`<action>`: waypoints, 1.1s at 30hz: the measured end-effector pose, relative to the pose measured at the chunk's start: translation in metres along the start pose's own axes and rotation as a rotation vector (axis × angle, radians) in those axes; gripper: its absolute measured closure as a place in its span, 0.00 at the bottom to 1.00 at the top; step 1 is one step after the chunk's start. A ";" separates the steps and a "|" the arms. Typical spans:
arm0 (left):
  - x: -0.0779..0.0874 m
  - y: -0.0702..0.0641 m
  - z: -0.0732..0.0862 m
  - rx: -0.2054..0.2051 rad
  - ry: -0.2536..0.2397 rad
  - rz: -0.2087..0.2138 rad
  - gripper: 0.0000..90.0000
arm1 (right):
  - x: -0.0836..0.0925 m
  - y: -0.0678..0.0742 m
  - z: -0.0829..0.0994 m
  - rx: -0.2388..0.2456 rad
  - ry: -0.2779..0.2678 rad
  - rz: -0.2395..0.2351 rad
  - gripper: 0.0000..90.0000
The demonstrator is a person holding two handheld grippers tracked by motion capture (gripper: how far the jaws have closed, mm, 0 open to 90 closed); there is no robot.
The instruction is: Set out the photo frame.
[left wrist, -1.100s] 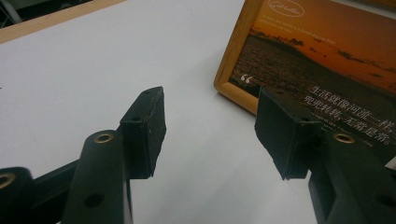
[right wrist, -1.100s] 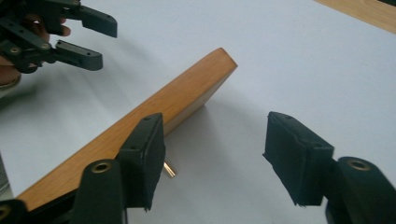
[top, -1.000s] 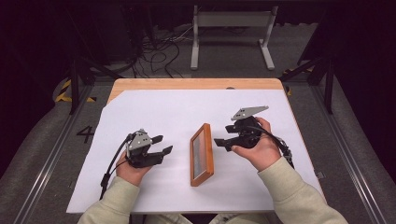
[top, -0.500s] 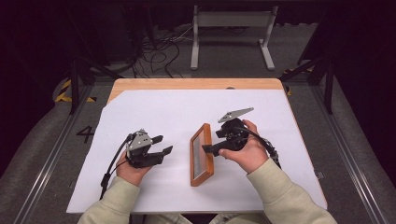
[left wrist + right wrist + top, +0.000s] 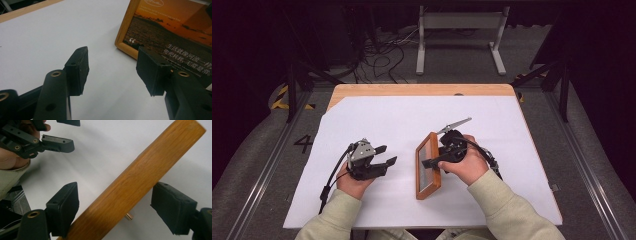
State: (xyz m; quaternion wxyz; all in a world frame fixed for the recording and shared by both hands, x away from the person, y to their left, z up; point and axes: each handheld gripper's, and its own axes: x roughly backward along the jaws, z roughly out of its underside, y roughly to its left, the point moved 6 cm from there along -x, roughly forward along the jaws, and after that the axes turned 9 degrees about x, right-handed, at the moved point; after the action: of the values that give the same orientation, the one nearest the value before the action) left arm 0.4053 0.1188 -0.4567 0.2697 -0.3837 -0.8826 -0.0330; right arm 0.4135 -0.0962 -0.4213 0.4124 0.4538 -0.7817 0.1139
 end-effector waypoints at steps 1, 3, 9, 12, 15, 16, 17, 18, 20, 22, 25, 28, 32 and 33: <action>0.000 0.000 0.000 -0.001 0.001 0.000 0.48 | -0.001 0.000 0.000 -0.010 0.004 -0.005 0.29; 0.000 0.000 0.000 -0.006 0.003 0.000 0.49 | -0.004 0.002 0.000 -0.018 0.020 -0.022 0.30; 0.000 0.000 0.000 -0.012 0.007 -0.005 0.49 | -0.014 0.005 0.002 -0.046 0.069 -0.020 0.38; 0.000 0.000 0.001 -0.015 0.011 -0.008 0.49 | -0.015 0.005 0.003 -0.048 0.085 -0.020 0.38; 0.000 0.000 0.001 -0.018 0.012 -0.010 0.49 | -0.016 0.007 0.003 -0.078 0.100 -0.032 0.40; 0.000 0.000 0.001 -0.019 0.013 -0.011 0.49 | -0.016 0.007 0.004 -0.097 0.104 -0.040 0.42; 0.000 -0.001 0.001 -0.019 0.013 -0.011 0.49 | -0.017 0.006 0.005 -0.126 0.112 -0.053 0.43; 0.000 -0.001 0.001 -0.016 0.013 -0.012 0.50 | -0.017 0.006 0.005 -0.136 0.119 -0.061 0.43; 0.000 -0.001 0.001 -0.017 0.013 -0.012 0.50 | -0.018 0.006 0.005 -0.141 0.120 -0.061 0.43; 0.000 -0.001 0.001 -0.016 0.011 -0.012 0.50 | -0.018 0.005 0.004 -0.134 0.121 -0.056 0.43; 0.000 -0.001 0.001 -0.016 0.010 -0.010 0.49 | -0.019 0.006 0.004 -0.169 0.132 -0.055 0.46; 0.000 -0.001 0.001 -0.012 0.009 -0.008 0.49 | -0.018 0.006 0.004 -0.181 0.137 -0.040 0.48; 0.000 -0.001 0.001 -0.018 0.009 -0.010 0.49 | -0.017 0.005 0.004 -0.205 0.144 -0.021 0.53; 0.000 -0.001 0.001 -0.018 0.009 -0.010 0.49 | -0.017 0.005 0.004 -0.205 0.144 -0.021 0.53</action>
State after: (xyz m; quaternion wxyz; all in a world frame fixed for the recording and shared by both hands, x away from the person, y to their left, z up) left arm 0.4044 0.1188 -0.4570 0.2702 -0.3814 -0.8829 -0.0440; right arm 0.4115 -0.0845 -0.4354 0.5127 0.4080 -0.7530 0.0615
